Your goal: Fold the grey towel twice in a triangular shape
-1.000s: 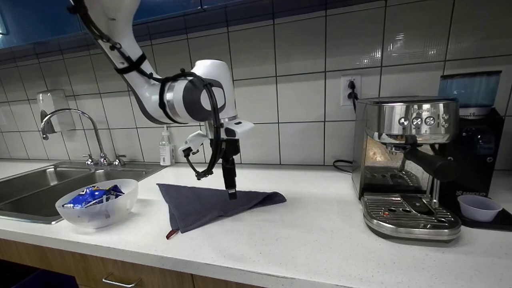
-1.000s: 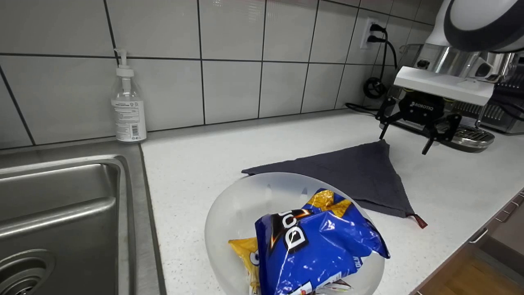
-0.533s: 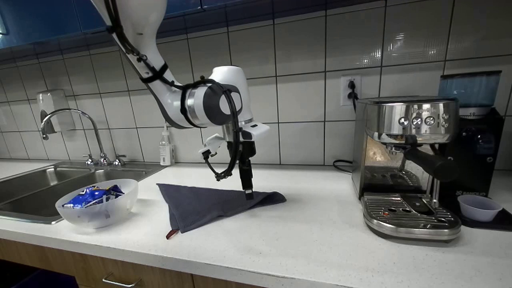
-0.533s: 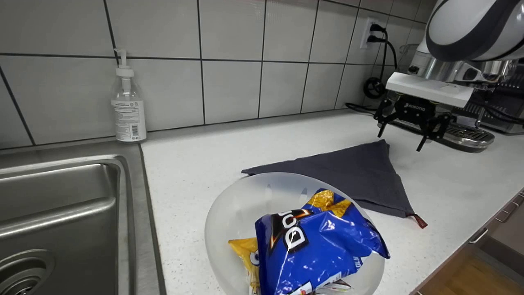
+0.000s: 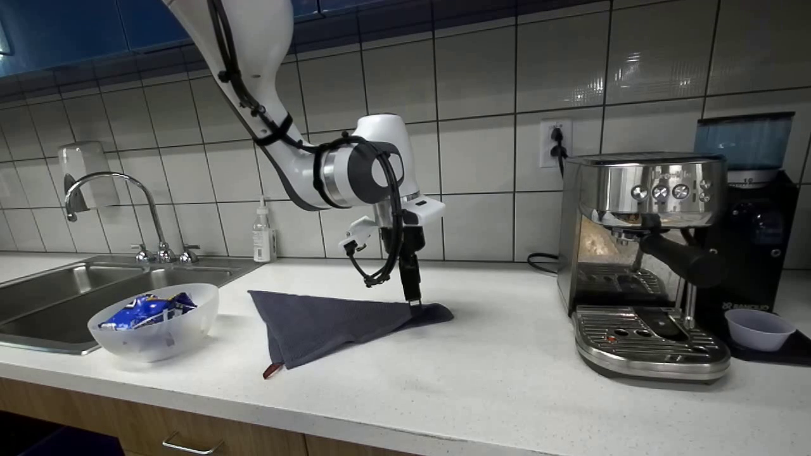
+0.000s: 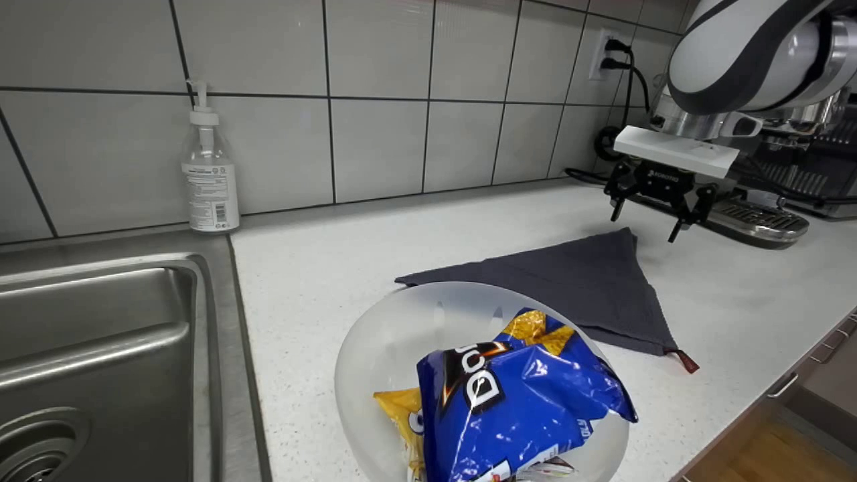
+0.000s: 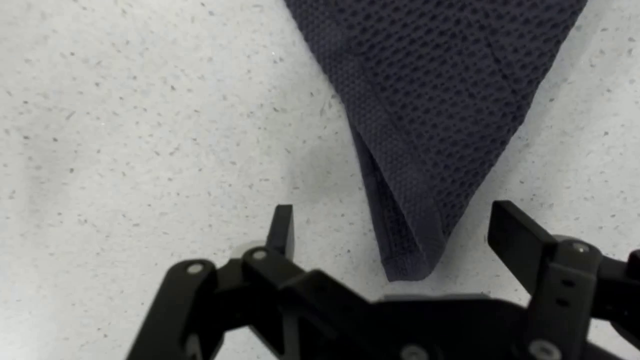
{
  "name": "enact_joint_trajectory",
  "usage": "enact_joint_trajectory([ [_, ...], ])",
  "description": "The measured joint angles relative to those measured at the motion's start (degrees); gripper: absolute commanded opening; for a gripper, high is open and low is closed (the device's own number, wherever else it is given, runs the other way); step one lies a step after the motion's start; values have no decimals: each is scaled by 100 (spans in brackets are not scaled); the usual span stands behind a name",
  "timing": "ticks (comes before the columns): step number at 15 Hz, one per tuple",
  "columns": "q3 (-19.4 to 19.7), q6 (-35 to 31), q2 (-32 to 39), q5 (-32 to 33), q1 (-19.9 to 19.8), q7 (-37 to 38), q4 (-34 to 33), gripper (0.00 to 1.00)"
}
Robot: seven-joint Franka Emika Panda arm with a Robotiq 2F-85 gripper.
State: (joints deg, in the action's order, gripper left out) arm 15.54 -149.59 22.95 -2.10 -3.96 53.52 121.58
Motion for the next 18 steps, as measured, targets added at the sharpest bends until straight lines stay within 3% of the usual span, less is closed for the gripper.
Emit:
enact_joint_trajectory([
  [18, 58, 470, 892, 0, 32, 404, -1147, 100],
])
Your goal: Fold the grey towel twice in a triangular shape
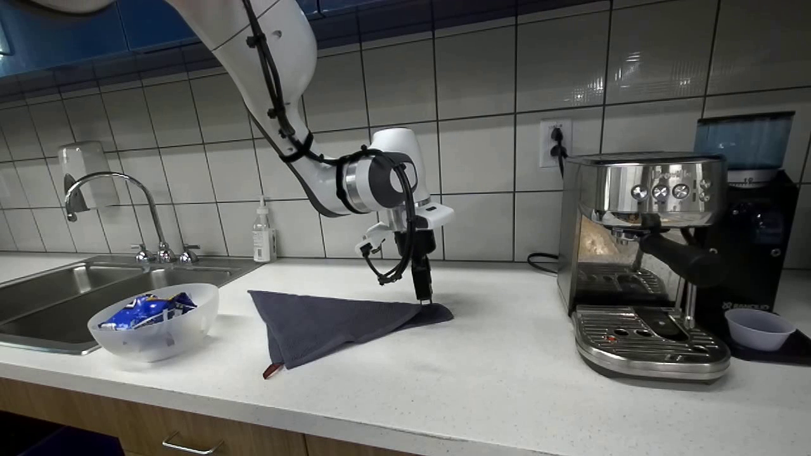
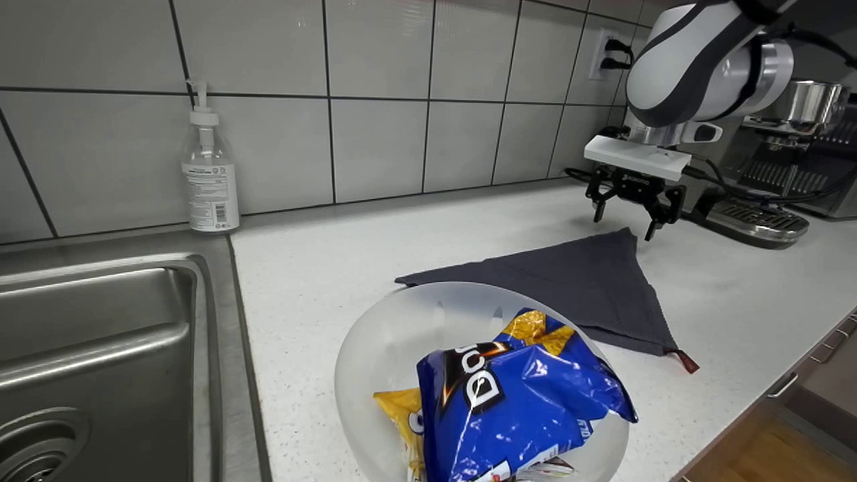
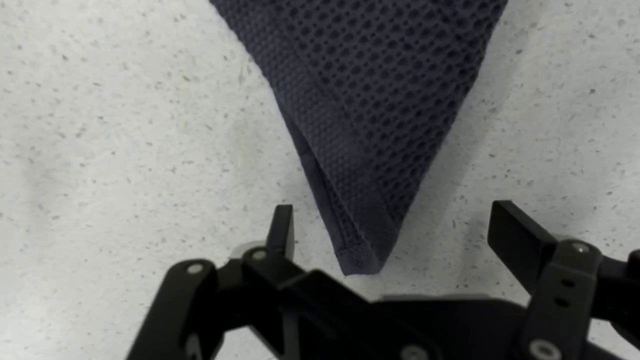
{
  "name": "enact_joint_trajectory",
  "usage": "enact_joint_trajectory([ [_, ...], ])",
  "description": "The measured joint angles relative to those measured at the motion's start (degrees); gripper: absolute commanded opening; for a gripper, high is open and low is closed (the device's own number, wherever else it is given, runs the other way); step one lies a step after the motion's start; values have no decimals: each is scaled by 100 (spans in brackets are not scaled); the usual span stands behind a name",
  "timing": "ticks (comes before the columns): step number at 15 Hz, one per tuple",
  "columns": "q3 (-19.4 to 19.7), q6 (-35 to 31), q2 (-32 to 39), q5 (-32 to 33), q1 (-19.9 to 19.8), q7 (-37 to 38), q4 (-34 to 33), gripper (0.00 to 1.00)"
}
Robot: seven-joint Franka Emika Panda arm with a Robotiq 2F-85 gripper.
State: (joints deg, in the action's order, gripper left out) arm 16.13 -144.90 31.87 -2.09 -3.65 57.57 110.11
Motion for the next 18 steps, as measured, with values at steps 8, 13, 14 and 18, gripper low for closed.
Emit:
enact_joint_trajectory([
  [8, 0, 150, 148, 0, 6, 74, -187, 58],
  [13, 0, 178, 150, -1, 8, 75, -232, 18],
  [14, 0, 181, 150, -1, 10, 75, -236, 12],
  [18, 0, 183, 150, -1, 28, 75, -240, 0],
])
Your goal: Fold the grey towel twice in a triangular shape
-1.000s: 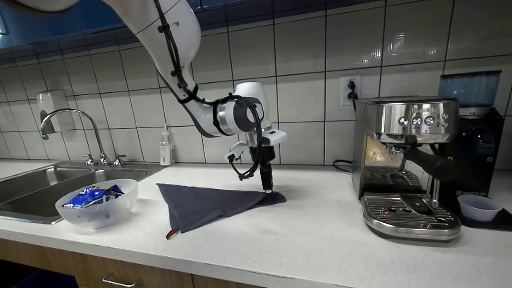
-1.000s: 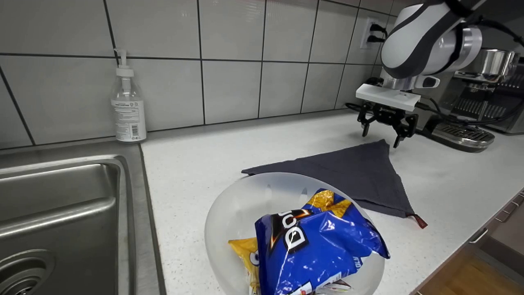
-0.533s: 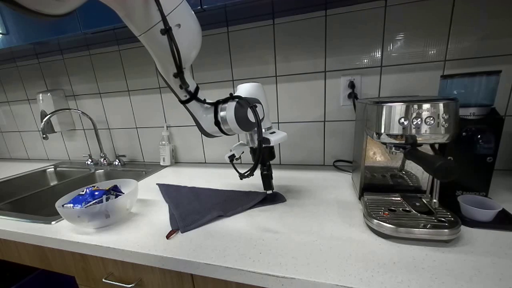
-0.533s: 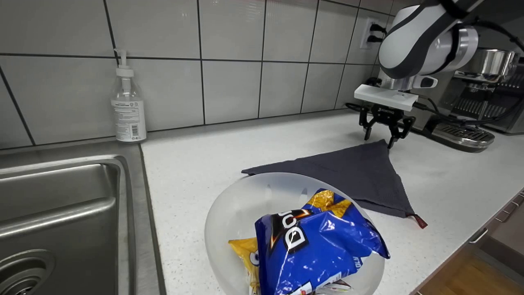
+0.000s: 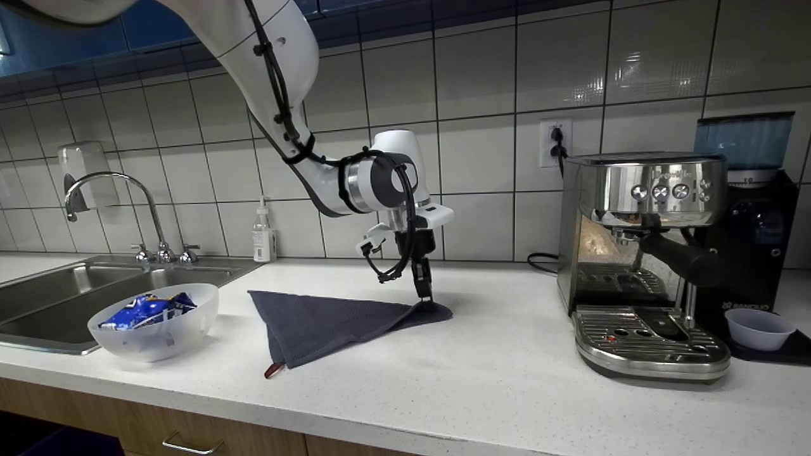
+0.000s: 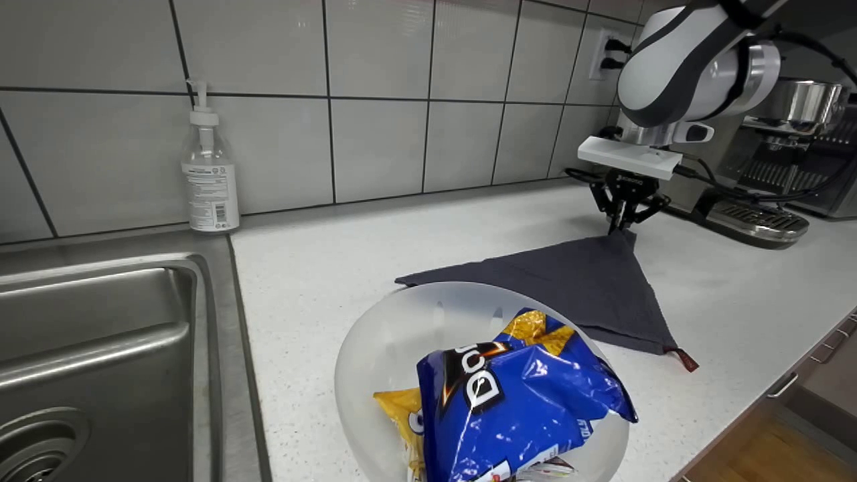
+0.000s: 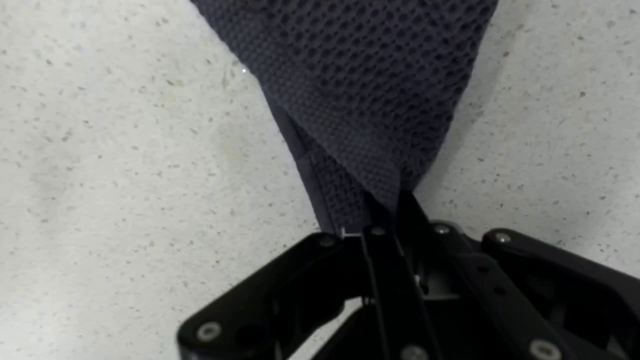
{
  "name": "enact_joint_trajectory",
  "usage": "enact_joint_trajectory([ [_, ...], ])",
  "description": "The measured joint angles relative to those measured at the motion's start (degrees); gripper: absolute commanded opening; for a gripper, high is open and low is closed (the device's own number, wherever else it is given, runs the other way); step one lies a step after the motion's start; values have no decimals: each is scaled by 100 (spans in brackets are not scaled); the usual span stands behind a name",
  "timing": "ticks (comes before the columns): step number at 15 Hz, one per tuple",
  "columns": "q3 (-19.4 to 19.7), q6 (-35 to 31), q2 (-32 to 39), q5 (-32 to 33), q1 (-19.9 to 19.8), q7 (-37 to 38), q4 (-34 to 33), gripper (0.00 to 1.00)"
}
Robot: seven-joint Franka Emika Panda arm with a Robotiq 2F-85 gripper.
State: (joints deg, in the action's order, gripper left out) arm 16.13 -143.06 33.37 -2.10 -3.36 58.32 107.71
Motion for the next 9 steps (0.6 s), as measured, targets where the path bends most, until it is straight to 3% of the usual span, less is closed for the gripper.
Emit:
enact_joint_trajectory([
  [9, 0, 0, -135, 0, 130, 0, 29, 1],
])
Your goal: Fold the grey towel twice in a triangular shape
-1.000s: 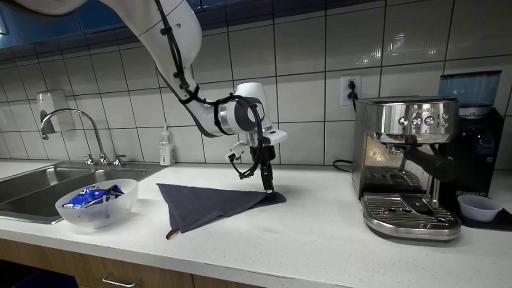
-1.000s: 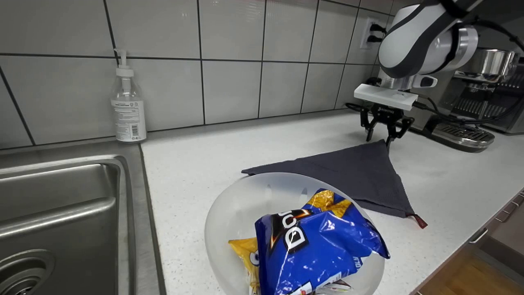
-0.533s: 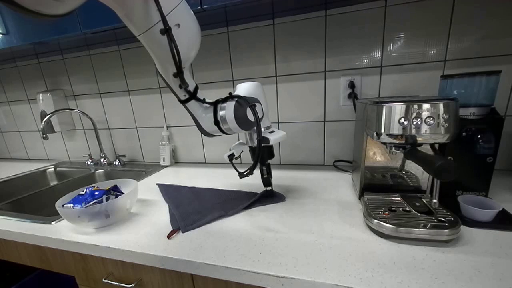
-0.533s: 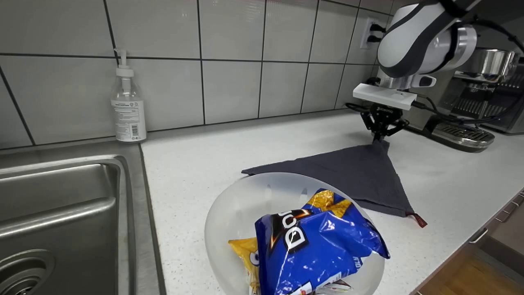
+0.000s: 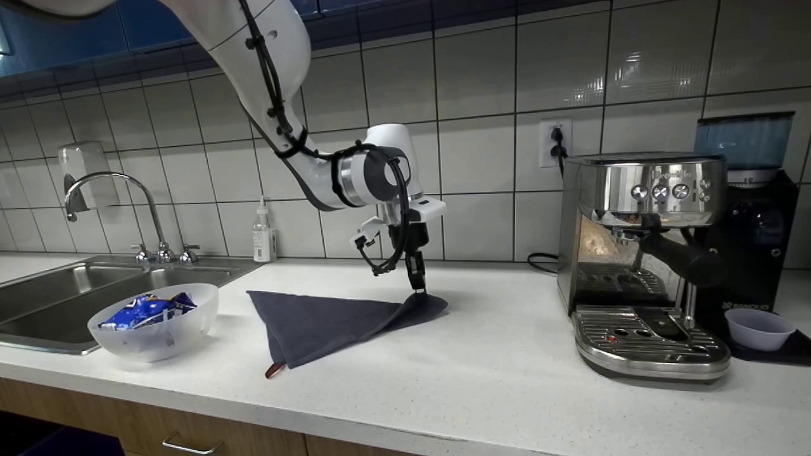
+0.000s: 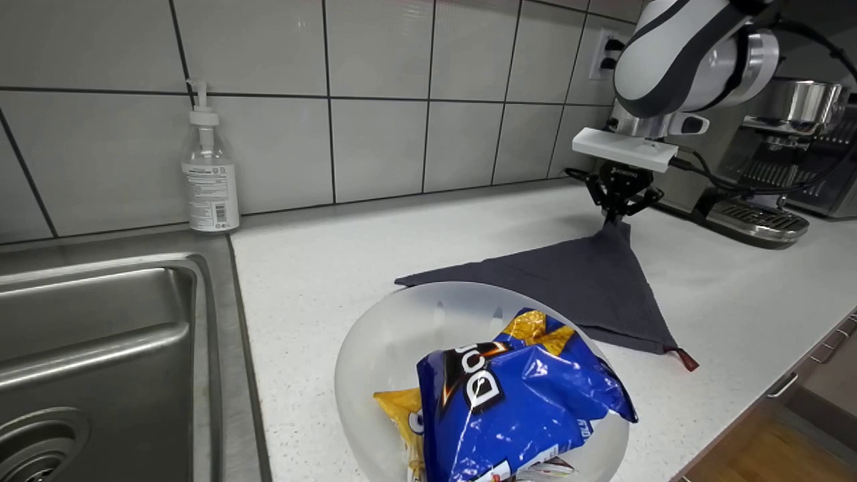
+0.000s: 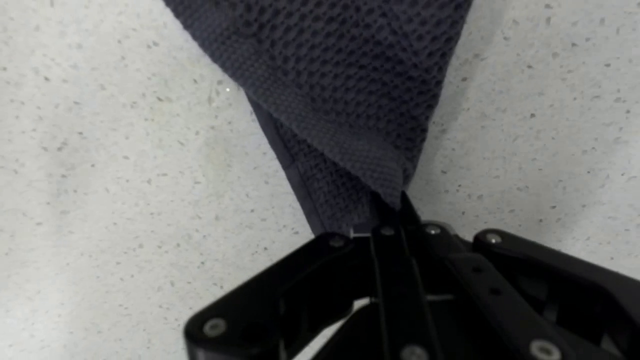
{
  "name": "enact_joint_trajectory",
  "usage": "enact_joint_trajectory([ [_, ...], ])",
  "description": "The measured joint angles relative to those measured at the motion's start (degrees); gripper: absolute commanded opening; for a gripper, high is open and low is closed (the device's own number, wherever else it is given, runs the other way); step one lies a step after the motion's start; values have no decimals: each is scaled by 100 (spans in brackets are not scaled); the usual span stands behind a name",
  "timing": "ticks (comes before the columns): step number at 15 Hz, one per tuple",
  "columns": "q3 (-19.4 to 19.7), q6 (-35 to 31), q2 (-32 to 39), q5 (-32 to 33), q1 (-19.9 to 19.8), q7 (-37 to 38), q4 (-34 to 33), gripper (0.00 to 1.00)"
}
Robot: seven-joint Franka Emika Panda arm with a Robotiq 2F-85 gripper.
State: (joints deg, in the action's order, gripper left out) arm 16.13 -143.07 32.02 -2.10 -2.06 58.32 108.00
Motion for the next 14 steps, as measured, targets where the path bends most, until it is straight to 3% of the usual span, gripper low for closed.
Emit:
enact_joint_trajectory([
  [14, -85, -29, -926, 65, 447, 0, 784, 1],
])
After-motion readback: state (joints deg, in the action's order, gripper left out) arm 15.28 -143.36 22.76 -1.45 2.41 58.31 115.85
